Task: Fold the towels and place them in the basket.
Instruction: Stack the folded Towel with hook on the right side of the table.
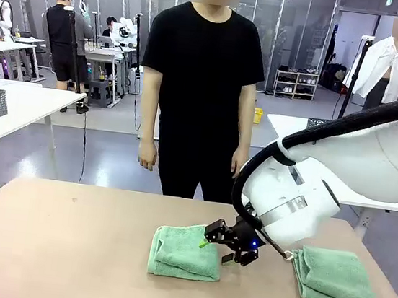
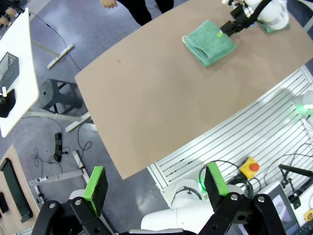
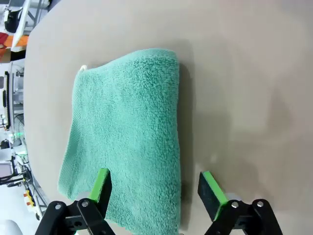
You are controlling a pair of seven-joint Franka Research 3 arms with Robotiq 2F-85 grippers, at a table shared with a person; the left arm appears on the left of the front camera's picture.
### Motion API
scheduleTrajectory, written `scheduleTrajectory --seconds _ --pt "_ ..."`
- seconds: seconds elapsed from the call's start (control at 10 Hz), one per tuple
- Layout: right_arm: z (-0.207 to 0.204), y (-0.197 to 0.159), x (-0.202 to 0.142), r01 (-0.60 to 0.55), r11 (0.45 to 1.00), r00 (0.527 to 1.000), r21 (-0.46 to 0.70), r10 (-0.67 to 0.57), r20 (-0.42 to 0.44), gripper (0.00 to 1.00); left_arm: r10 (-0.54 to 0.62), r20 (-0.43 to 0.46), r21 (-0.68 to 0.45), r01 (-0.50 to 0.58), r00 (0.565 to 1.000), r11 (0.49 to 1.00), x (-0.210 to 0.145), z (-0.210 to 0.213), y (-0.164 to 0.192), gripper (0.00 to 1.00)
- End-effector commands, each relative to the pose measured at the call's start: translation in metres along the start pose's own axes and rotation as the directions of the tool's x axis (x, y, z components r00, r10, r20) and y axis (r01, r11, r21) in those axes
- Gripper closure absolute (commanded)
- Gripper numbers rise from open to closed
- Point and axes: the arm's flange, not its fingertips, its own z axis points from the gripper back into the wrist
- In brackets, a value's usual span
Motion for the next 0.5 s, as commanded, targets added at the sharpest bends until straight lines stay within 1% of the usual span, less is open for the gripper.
scheduleTrajectory --seconds 0.0,0.2,0.3,0.4 --pt "-0.0125 -0.0020 0.0051 -0.027 0.998 1.000 0.053 0.028 -0.011 0.10 -0.010 0.012 0.003 0.010 1.000 1.000 -0.0055 0.0080 -0.0059 0.00" --pt "-0.0141 0.0030 0.0080 -0.019 0.996 1.000 0.087 0.020 -0.009 0.10 -0.010 0.012 0.003 0.010 1.000 1.000 -0.0055 0.0080 -0.0059 0.00" --pt "-0.0146 0.0046 0.0085 -0.016 0.996 1.000 0.088 0.018 -0.013 0.48 -0.010 0.012 0.003 0.010 1.000 1.000 -0.0055 0.0080 -0.0059 0.00" --pt "-0.0148 0.0069 0.0090 -0.012 0.996 1.000 0.085 0.014 -0.018 0.70 -0.010 0.012 0.003 0.010 1.000 1.000 -0.0055 0.0080 -0.0059 0.00"
